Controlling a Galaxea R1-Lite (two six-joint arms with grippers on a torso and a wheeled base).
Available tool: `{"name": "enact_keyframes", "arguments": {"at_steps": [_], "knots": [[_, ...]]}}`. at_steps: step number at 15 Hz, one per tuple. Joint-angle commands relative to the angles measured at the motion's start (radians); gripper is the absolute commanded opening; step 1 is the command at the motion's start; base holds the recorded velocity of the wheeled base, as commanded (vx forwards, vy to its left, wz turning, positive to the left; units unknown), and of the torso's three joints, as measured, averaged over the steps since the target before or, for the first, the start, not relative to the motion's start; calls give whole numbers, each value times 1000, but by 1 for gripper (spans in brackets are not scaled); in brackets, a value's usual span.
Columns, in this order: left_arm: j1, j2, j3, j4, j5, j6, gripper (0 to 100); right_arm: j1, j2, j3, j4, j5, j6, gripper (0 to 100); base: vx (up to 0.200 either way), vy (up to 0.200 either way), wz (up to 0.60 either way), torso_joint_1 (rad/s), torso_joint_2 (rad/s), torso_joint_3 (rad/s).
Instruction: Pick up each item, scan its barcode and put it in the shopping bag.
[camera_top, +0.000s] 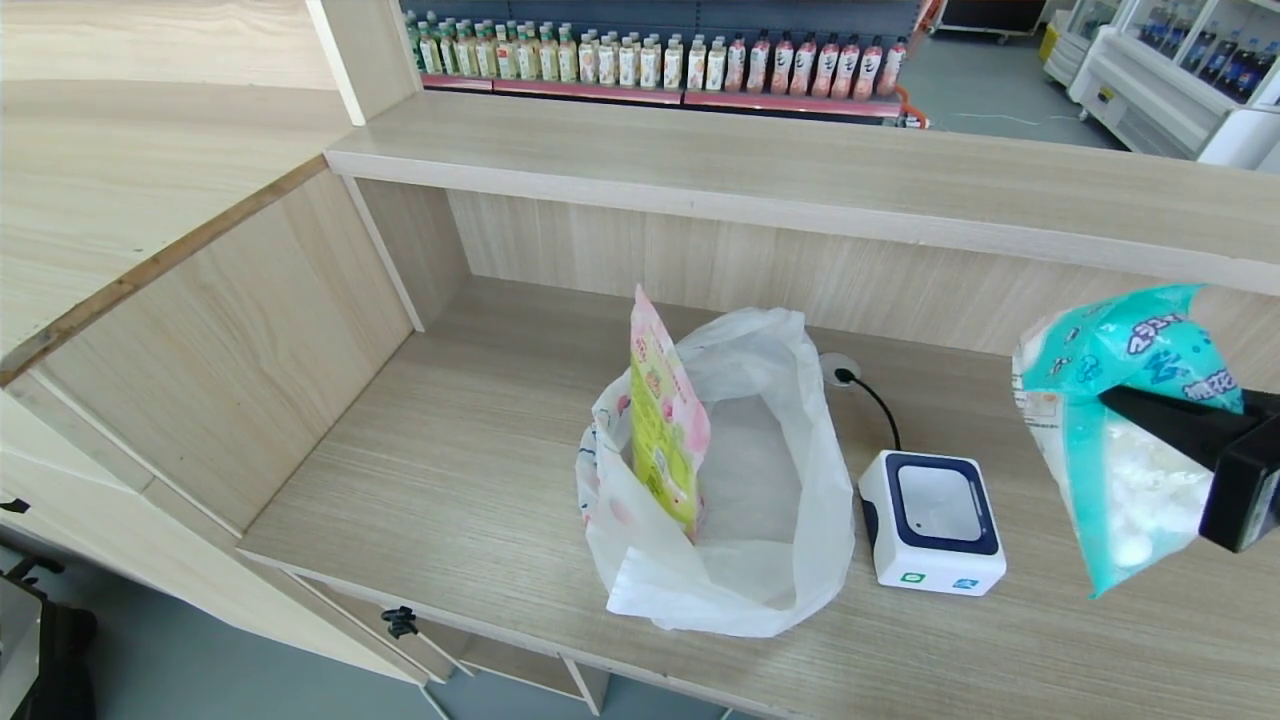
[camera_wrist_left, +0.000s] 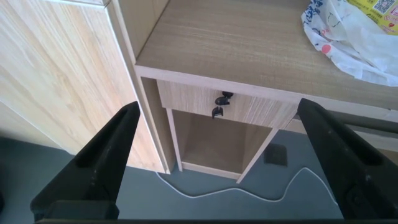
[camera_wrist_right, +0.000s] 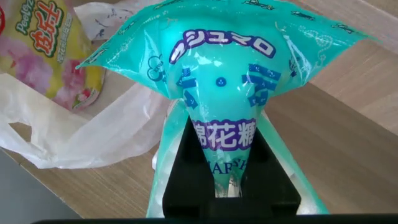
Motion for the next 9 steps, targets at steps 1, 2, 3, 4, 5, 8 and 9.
{"name": "enact_keyframes", "arguments": {"at_steps": [1, 2, 3, 4, 5, 8, 9], "knots": [[0, 0, 0, 0, 0, 0, 100, -3, -22, -12, -10, 1, 2, 0, 0, 0, 600, -2, 2, 7], [0, 0, 0, 0, 0, 0, 100, -2, -3, -15, -30, 3, 2, 0, 0, 0, 600, -2, 2, -2], [0, 0, 0, 0, 0, 0, 100, -2, 3, -15, -39, 1, 1, 0, 0, 0, 600, -2, 7, 2], [0, 0, 0, 0, 0, 0, 100, -2, 32, -13, -84, 3, 1, 0, 0, 0, 600, -2, 2, 2], [0, 0, 0, 0, 0, 0, 100, -2, 49, -9, -104, 3, 2, 0, 0, 0, 600, -2, -2, 2], [0, 0, 0, 0, 0, 0, 100, -2, 115, 11, -173, 7, 7, 0, 0, 0, 200, 4, 1, 1], [0, 0, 0, 0, 0, 0, 100, -5, 151, 19, -216, 6, 12, 0, 0, 0, 0, 0, 0, 0]]}}
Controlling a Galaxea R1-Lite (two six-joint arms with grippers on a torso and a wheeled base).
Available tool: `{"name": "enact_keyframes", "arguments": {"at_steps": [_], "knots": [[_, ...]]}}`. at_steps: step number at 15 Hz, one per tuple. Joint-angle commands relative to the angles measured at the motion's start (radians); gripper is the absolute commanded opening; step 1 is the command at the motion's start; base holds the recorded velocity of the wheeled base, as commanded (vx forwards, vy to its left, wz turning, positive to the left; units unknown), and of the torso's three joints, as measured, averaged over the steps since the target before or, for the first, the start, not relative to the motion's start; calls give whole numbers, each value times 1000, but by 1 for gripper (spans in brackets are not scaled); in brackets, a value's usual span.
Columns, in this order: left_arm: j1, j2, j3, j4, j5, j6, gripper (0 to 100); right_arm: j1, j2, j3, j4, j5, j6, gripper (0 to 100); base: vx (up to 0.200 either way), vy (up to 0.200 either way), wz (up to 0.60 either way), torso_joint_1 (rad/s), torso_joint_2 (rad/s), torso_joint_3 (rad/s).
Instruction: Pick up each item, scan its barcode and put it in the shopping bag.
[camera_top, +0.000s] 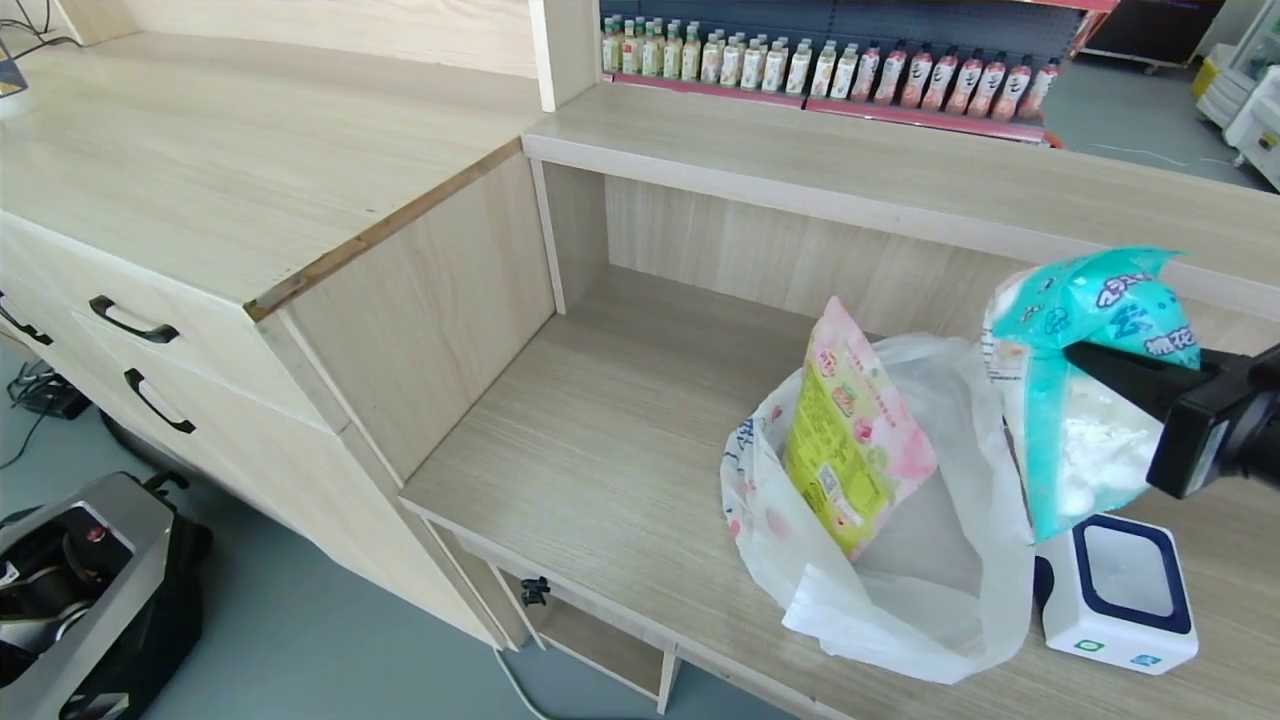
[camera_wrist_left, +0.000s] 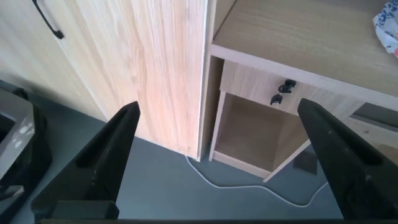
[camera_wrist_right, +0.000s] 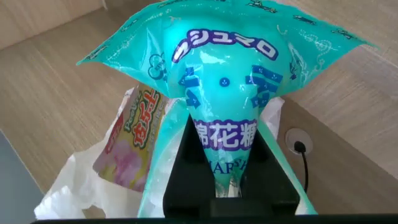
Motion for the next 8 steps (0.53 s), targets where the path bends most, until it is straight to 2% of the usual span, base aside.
{"name": "enact_keyframes", "arguments": {"at_steps": [1, 5, 8], "knots": [[0, 0, 0, 0, 0, 0, 100, -20, 117, 26, -102, -2, 24, 0, 0, 0, 0, 0, 0, 0], [0, 0, 0, 0, 0, 0, 100, -64, 348, 73, -416, -5, 80, 0, 0, 0, 0, 0, 0, 0], [0, 0, 0, 0, 0, 0, 100, -66, 485, 103, -622, -5, 128, 0, 0, 0, 0, 0, 0, 0]]}}
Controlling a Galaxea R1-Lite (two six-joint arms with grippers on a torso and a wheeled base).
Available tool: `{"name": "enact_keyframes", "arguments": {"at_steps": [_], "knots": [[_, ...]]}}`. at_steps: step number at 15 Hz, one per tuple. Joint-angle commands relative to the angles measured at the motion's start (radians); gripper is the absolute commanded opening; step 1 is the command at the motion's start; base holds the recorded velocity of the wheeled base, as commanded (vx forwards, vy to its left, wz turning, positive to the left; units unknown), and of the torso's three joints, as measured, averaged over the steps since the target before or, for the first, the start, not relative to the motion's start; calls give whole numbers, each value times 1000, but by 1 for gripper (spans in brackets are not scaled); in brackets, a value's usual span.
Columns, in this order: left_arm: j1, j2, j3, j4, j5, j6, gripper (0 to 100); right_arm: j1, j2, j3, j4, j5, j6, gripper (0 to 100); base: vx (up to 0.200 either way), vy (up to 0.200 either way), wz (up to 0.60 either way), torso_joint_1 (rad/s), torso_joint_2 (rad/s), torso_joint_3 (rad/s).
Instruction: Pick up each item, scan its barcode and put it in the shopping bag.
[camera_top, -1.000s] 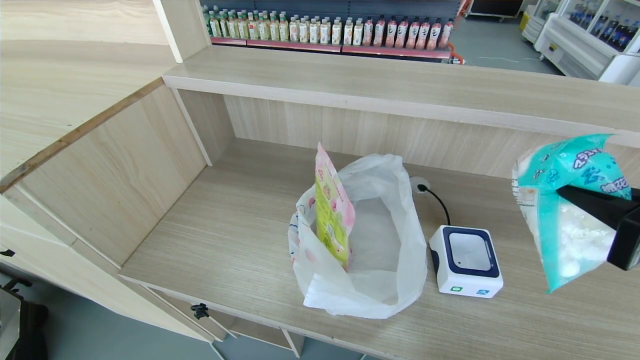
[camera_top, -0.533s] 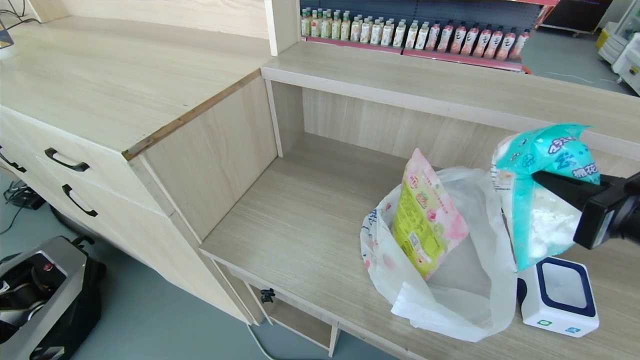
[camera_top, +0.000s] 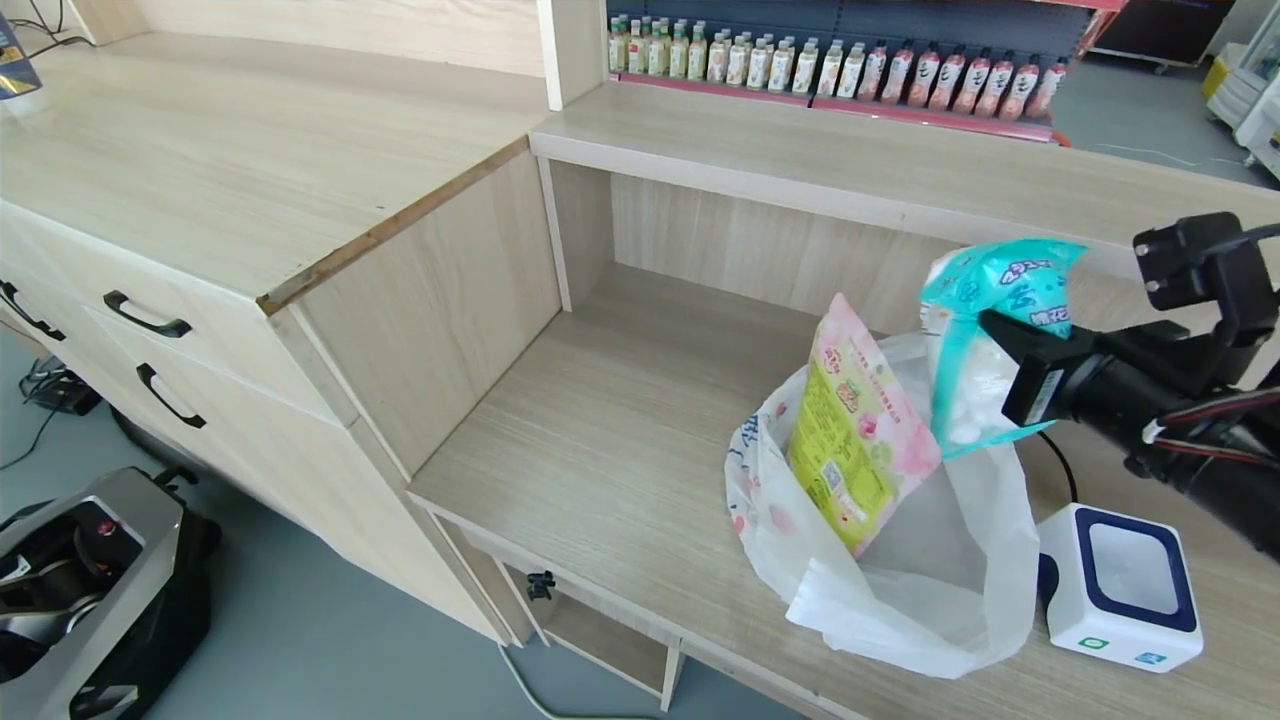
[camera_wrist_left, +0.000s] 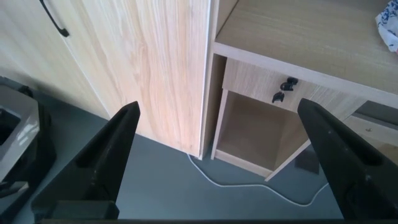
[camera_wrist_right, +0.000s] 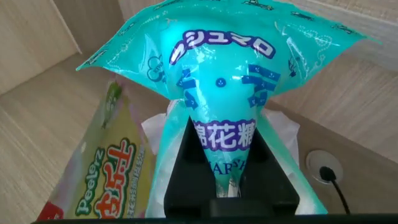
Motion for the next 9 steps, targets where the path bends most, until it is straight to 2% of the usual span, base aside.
{"name": "enact_keyframes", "arguments": {"at_steps": [1, 4, 9], "knots": [[0, 0, 0, 0, 0, -1, 100, 0, 209, 45, -196, 4, 54, 0, 0, 0, 0, 0, 0, 0], [0, 0, 0, 0, 0, -1, 100, 7, 325, 117, -401, 6, 53, 0, 0, 0, 0, 0, 0, 0], [0, 0, 0, 0, 0, -1, 100, 27, 407, 177, -515, 4, 59, 0, 0, 0, 0, 0, 0, 0]]}}
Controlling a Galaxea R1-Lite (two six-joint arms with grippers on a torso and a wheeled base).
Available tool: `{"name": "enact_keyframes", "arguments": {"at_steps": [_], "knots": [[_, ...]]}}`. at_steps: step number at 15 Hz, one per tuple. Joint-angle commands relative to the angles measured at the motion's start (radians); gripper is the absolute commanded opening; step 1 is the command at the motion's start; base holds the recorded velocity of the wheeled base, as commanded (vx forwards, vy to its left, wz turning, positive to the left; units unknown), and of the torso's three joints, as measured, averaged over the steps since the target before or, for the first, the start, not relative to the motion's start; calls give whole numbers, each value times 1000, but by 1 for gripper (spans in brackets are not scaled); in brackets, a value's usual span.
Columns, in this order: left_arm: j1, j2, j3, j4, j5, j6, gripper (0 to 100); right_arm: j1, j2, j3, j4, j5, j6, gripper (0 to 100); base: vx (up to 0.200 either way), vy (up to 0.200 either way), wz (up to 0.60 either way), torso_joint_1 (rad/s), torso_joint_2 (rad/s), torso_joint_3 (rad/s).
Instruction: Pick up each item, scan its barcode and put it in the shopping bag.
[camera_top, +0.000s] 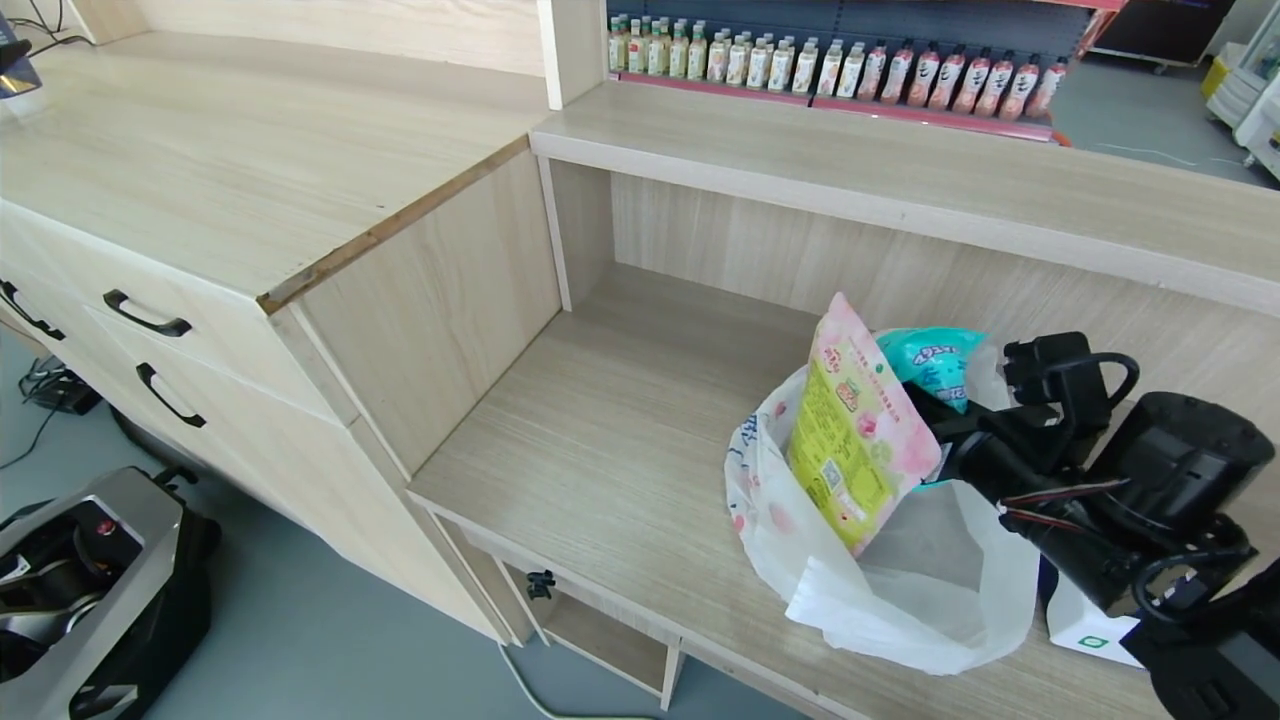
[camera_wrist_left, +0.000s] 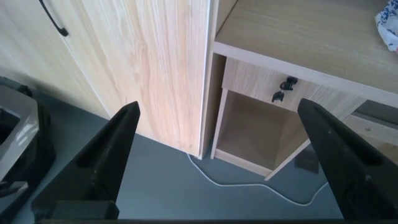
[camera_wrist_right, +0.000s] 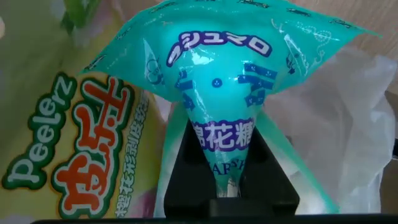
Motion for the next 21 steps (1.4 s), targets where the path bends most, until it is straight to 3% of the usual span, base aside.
{"name": "enact_keyframes", "arguments": {"at_steps": [1, 17, 18, 21], "knots": [[0, 0, 0, 0, 0, 0, 100, 10, 45, 12, -3, 0, -2, 0, 0, 0, 0, 0, 0, 0], [0, 0, 0, 0, 0, 0, 100, -2, 79, 54, -3, 1, -4, 0, 0, 0, 0, 0, 0, 0], [0, 0, 0, 0, 0, 0, 100, -2, 82, 48, -3, 1, -2, 100, 0, 0, 0, 0, 0, 0], [0, 0, 0, 0, 0, 0, 100, -2, 65, 17, -3, 3, -7, 100, 0, 0, 0, 0, 0, 0]]}}
